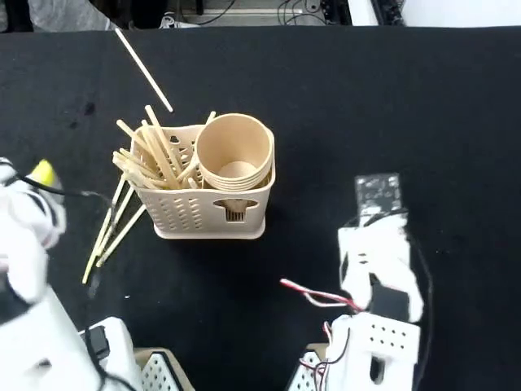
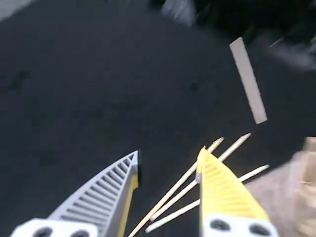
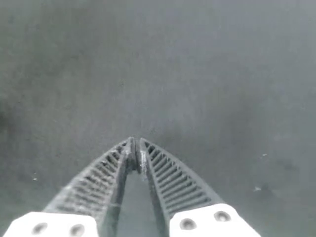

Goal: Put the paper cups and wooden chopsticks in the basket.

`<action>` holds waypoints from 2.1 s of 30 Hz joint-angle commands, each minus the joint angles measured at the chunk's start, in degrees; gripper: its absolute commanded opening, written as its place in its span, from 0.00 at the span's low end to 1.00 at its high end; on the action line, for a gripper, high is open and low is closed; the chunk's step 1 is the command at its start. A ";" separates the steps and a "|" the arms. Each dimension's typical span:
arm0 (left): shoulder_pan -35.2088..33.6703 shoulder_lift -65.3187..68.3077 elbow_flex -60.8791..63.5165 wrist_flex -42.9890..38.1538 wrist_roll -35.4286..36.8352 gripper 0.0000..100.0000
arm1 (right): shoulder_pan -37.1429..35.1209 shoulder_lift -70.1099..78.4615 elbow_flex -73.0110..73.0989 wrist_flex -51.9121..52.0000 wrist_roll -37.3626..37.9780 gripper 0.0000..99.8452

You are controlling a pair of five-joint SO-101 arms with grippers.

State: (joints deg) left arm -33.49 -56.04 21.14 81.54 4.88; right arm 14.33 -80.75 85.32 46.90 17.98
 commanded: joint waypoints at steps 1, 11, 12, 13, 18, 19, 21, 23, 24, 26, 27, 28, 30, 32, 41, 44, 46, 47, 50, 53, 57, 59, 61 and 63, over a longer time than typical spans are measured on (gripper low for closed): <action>-6.90 4.40 -2.77 2.20 -1.93 0.20 | -1.23 -0.48 -14.73 8.79 -0.35 0.01; -7.52 -0.26 13.76 -0.53 -2.02 0.19 | -9.85 -0.04 -55.60 26.73 -17.14 0.21; -7.52 -1.58 15.52 -1.67 -2.02 0.19 | -11.16 0.57 -58.42 26.64 -18.37 0.21; -7.52 -3.08 17.36 -2.64 -2.02 0.19 | -13.19 1.63 -61.14 26.64 -19.60 0.21; -7.52 -11.78 25.71 -6.51 -1.67 0.19 | -24.09 15.25 -72.22 27.08 -27.08 0.21; -7.52 -13.45 26.86 -7.30 -1.67 0.19 | -26.02 18.86 -74.33 27.08 -28.48 0.21; -7.52 -16.44 28.62 -8.18 -1.67 0.19 | -29.89 26.59 -79.25 28.40 -30.33 0.21; -7.52 -18.55 29.32 -8.09 -1.67 0.19 | -33.76 34.15 -85.05 31.12 -31.65 0.21; -7.52 -19.25 29.67 -8.09 -1.67 0.19 | -35.25 37.85 -88.31 32.88 -32.35 0.21; -7.52 -19.96 29.85 -8.09 -1.58 0.19 | -37.36 45.05 -94.73 37.19 -34.11 0.24; -7.52 -19.96 29.93 -8.09 -1.58 0.19 | -37.89 48.48 -97.80 39.30 -34.99 0.26; -7.52 -19.96 29.93 -8.09 -1.58 0.19 | -38.33 52.00 -100.53 41.41 -35.69 0.28; -7.52 -19.96 29.93 -8.09 -1.58 0.19 | -39.03 58.86 -105.45 45.10 -36.31 0.29; -7.52 -19.96 29.93 -8.09 -1.58 0.19 | -39.21 65.54 -109.41 48.26 -36.31 0.29; -7.52 -20.04 30.81 -8.18 -1.58 0.19 | -38.51 89.63 -117.93 52.84 -36.04 0.29; -7.52 -20.04 30.81 -8.18 -1.67 0.19 | -35.96 94.37 -118.29 53.19 -35.78 0.28; -7.52 -20.04 30.81 -8.18 -1.67 0.19 | -34.11 95.87 -118.55 53.54 -33.58 0.22; -7.52 -20.04 30.81 -8.18 -1.67 0.19 | -33.23 95.87 -118.55 53.63 -32.18 0.17; -7.52 -20.04 30.81 -9.05 -1.67 0.19 | -31.38 94.99 -118.81 53.80 -24.79 0.03; -7.52 -19.96 31.25 -10.37 -1.76 0.19 | -28.48 92.70 -118.20 53.98 -20.84 0.01; -7.52 -19.96 31.52 -10.90 -1.85 0.19 | -23.56 88.31 -118.11 54.07 -20.66 0.01; -7.52 -19.96 31.52 -12.84 -1.85 0.19 | -21.01 86.46 -118.02 54.24 -18.55 0.01; -7.43 -19.34 31.52 -14.77 -1.85 0.19 | -17.76 85.32 -117.93 54.24 -16.62 0.01; -6.20 -17.23 31.25 -15.91 -1.85 0.19 | -14.51 85.23 -117.93 54.33 -15.30 0.01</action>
State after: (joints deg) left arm -40.62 -75.65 52.97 68.35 3.12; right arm -4.92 9.27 -30.90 99.12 0.84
